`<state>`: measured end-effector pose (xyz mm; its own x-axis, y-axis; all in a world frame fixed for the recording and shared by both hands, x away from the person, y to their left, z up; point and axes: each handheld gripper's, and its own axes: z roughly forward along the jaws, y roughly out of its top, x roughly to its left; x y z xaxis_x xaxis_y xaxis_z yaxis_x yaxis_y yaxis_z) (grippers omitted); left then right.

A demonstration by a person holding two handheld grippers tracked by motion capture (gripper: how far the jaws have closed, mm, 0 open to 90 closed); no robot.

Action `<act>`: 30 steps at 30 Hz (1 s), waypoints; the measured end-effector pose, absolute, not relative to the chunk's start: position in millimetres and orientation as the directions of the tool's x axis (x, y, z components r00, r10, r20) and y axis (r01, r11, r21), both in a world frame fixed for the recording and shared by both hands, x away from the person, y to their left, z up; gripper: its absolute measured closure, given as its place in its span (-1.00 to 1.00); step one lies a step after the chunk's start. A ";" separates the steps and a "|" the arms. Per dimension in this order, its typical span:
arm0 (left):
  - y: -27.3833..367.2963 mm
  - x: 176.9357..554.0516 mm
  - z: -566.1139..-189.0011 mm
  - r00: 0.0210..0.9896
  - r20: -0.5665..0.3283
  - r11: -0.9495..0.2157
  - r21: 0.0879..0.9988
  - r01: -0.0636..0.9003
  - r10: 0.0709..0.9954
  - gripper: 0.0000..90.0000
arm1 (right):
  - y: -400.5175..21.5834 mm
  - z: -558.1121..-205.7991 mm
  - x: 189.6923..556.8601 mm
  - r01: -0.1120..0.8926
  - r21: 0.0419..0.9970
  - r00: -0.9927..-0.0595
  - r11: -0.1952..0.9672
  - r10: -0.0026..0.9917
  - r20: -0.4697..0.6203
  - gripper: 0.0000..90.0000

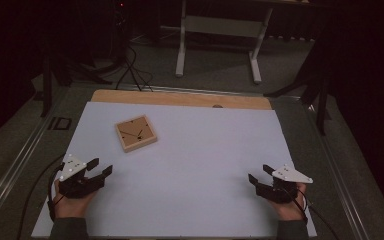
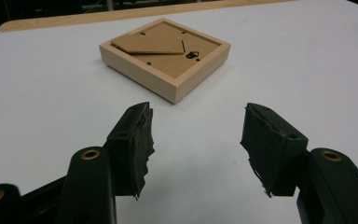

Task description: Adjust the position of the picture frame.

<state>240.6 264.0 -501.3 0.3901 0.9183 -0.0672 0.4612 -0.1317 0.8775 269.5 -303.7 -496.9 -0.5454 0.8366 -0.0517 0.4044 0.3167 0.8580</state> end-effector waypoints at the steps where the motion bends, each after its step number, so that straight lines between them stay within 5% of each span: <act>1: 264.0 241.2 -501.4 0.392 -0.068 -0.132 0.877 0.463 0.918 -0.06 | -303.7 -496.9 269.5 0.404 0.858 -0.545 0.317 0.837 -0.052 -0.27; 30: 245.1 261.4 -505.4 0.432 -0.052 -0.180 0.859 0.479 0.901 -0.06 | -301.9 -498.8 273.3 0.398 0.860 -0.558 0.318 0.829 -0.049 -0.29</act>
